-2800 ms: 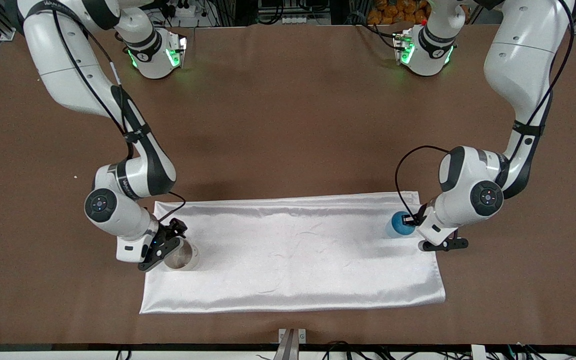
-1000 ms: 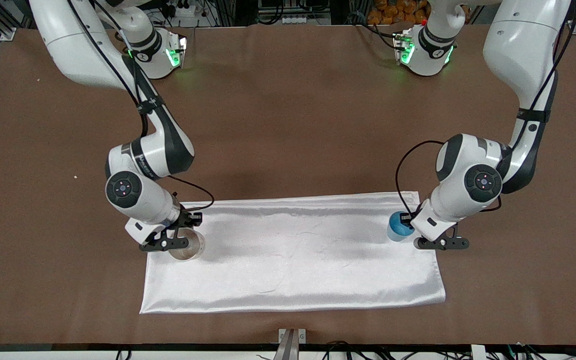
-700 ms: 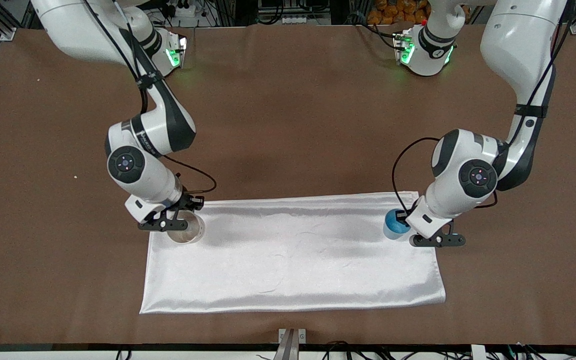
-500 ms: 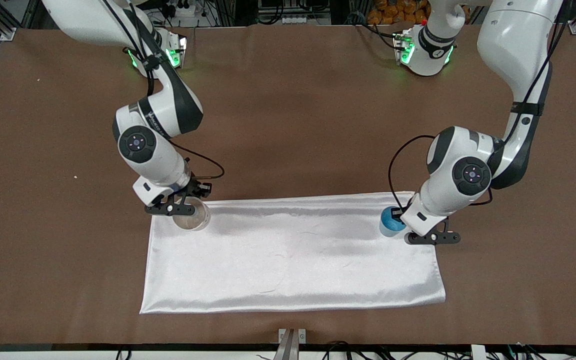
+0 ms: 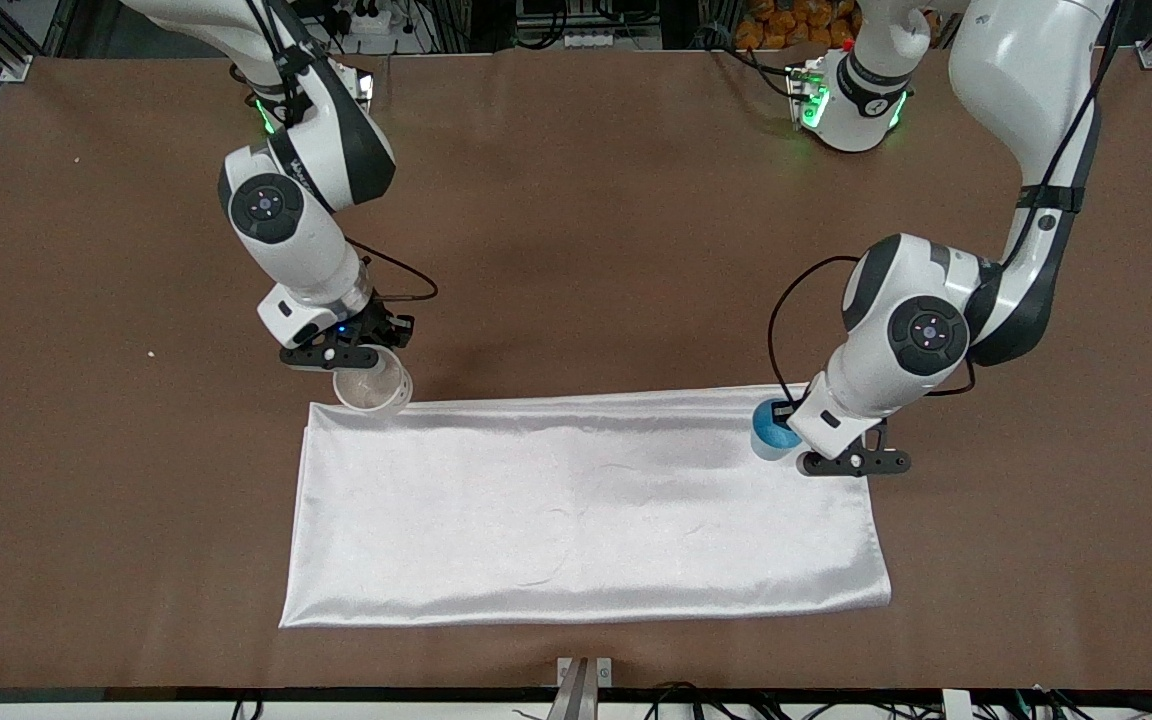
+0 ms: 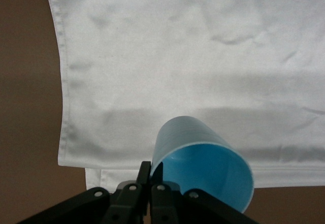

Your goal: Place blue cup into white mug on table

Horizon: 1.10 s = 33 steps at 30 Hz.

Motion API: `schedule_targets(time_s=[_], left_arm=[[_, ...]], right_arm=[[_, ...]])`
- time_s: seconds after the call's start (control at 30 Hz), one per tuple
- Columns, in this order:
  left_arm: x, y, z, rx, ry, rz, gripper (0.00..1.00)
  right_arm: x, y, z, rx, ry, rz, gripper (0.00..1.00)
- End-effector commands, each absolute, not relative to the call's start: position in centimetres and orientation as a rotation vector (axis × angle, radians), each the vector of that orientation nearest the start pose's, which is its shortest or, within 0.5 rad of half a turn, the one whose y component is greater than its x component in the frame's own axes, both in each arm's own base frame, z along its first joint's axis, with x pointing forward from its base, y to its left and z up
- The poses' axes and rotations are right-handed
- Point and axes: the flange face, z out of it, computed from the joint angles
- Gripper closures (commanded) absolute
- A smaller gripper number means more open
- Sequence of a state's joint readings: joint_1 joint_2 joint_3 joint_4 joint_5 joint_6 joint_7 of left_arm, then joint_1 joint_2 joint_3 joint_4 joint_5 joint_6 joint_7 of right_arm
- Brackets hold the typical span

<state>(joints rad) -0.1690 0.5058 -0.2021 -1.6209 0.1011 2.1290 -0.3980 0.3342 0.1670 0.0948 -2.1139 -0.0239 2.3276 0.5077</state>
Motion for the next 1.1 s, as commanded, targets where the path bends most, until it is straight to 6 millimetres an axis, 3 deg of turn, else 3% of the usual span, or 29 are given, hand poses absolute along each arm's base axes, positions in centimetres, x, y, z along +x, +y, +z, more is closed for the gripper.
schedule_targets(time_s=[0.0,0.07,0.23,0.43,0.77,1.07], left_arm=[[64.1,-22.8,34.9,-3.124,-0.017,-0.028,1.0],[64.1,-22.8,35.3,-3.124,-0.017,-0.037,1.0],[64.0,-22.8,35.9,-3.123,-0.017,-0.041,1.0],[64.0,-22.8,36.1,-3.123,-0.017,-0.043,1.0],[63.9,-22.7,37.0,-3.122,-0.018,-0.054,1.0],[63.6,-22.6,38.0,-3.115,-0.019,-0.047,1.0]], right_arm=[[48.3,22.7,34.3,-3.107,0.119,-0.119,1.0],[47.9,23.1,34.4,-3.094,0.144,-0.108,1.0],[46.5,26.8,34.6,-3.02,0.326,-0.073,1.0],[46.0,28.1,34.8,-2.982,0.503,-0.063,1.0],[41.7,34.9,34.1,-2.983,0.312,-0.081,1.0],[38.5,39.7,30.9,-2.951,0.4,-0.084,1.0]])
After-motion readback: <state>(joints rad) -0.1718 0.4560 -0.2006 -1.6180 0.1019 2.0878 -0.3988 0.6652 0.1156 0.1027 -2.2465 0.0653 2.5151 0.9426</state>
